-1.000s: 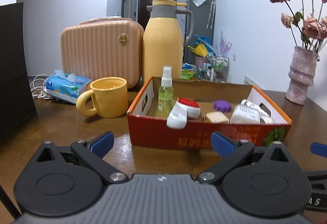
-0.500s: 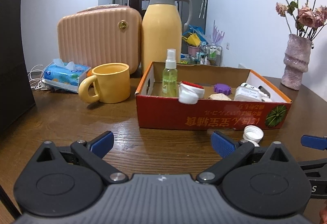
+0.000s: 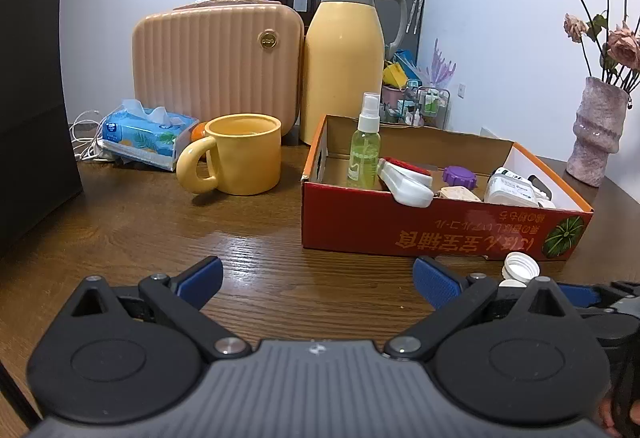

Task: Organize rigid objects
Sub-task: 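Grasp the flat white cap with the right gripper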

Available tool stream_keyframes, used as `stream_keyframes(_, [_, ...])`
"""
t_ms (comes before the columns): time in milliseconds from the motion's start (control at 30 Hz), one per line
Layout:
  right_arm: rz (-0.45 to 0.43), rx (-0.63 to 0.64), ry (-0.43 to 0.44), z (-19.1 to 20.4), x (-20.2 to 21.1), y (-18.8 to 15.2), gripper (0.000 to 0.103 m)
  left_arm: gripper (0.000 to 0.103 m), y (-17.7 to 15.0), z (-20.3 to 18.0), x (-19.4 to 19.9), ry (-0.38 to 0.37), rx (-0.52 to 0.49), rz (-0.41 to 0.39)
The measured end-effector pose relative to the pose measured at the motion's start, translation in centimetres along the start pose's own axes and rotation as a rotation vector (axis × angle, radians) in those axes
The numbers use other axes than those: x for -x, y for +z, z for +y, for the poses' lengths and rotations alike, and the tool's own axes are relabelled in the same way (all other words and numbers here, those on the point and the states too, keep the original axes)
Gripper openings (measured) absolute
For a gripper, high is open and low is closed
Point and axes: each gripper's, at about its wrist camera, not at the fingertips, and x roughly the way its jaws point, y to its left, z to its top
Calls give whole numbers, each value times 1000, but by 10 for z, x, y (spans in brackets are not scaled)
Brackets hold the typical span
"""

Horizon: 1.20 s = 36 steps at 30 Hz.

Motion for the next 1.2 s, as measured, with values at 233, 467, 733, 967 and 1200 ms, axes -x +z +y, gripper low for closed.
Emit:
stream_keyframes(233, [-5, 34, 16, 7, -1, -3, 38, 103, 0, 1, -2, 0, 6, 8])
stream_keyframes(467, [-63, 40, 23, 7, 12, -5, 38, 103, -1, 2, -3, 3, 13, 13])
stream_keyframes(733, [-121, 25, 23, -6, 26, -3, 38, 103, -2, -1, -3, 20, 19, 7])
stream_keyframes(967, [-155, -13, 11, -30, 34, -1, 38, 103, -2, -7, -2, 36, 21, -2])
stream_keyframes(1200, [-177, -50, -9, -58, 39, 0, 38, 103, -4, -27, -7, 14, 0, 18])
